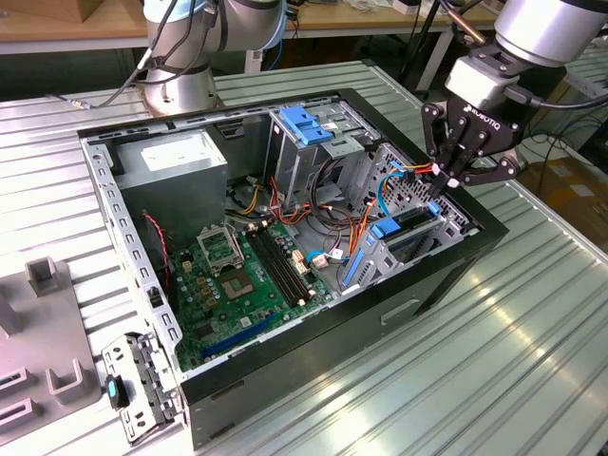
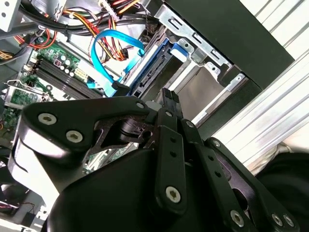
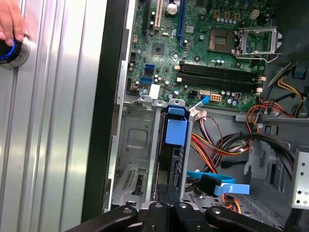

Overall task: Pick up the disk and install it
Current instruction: 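Insert the first disk wire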

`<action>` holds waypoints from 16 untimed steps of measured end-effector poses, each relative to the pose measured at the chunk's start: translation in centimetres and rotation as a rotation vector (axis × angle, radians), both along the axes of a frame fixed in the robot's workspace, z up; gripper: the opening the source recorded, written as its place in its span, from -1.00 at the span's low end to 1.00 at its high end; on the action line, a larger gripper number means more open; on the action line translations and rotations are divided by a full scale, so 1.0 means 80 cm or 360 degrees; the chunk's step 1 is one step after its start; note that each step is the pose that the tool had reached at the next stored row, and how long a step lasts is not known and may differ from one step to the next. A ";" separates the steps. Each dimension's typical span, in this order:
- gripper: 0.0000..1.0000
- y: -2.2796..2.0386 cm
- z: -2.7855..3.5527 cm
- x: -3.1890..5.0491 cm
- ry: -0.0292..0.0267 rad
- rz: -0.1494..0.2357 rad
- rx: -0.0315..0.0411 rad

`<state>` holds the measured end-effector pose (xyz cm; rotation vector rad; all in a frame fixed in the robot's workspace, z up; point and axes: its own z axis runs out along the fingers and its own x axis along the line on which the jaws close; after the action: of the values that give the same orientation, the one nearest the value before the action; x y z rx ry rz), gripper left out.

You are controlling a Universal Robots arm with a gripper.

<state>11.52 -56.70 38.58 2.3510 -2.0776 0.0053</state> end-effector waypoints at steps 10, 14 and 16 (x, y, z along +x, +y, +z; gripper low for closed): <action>-0.76 0.0000 -0.0001 0.001 0.00000 0.0044 0.0000; -0.76 0.0000 -0.0001 0.002 0.00000 0.0089 0.0000; -0.76 0.0000 -0.0001 0.003 0.00000 0.0113 0.0000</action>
<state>11.74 -56.70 38.57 2.4231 -1.9932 0.0055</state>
